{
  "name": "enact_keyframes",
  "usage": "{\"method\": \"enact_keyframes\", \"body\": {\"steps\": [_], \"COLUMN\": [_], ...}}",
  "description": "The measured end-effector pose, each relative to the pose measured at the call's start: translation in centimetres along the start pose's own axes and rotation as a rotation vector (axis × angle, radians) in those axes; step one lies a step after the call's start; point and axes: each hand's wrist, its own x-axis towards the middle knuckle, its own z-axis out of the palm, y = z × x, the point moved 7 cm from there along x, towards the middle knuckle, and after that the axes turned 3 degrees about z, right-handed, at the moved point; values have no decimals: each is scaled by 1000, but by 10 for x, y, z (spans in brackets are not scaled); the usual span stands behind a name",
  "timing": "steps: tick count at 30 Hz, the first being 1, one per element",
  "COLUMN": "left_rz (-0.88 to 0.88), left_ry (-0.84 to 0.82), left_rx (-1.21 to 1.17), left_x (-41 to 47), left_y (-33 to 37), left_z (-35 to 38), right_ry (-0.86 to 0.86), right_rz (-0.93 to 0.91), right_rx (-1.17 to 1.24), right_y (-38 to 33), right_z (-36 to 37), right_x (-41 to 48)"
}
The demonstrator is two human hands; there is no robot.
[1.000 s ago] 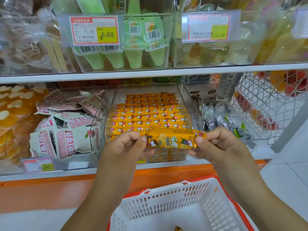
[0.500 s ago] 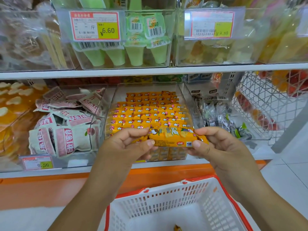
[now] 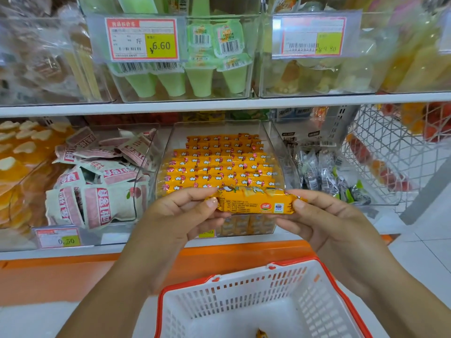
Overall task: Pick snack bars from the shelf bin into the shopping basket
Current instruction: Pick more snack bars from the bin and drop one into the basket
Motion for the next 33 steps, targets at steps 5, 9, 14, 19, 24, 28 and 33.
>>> {"method": "enact_keyframes", "body": {"steps": [5,9,14,19,24,28,33], "left_rz": [19,24,42,122,169,110,40], "left_ry": [-2,87,138,206,214,133,95], "left_rx": [44,191,184,208,181,154,85], "left_x": [-2,-2,-1,-3,-4,-1,1], "left_y": [5,3,3,7,11,4,-1], "left_z": [-1,-5,1,4,4,5,2], "right_ry": [-9,9,-14,56,79,64,48], "right_rz": [-11,-57,-88,-121,-191,-155,-135], "right_rx": [-24,-136,-76,-93,-173,-200,-116], "right_y": [-2,0,2,-2,-4,1,3], "right_z": [0,-1,1,1,3,3,1], "right_x": [-4,0,2,-1,-5,-2,0]}}
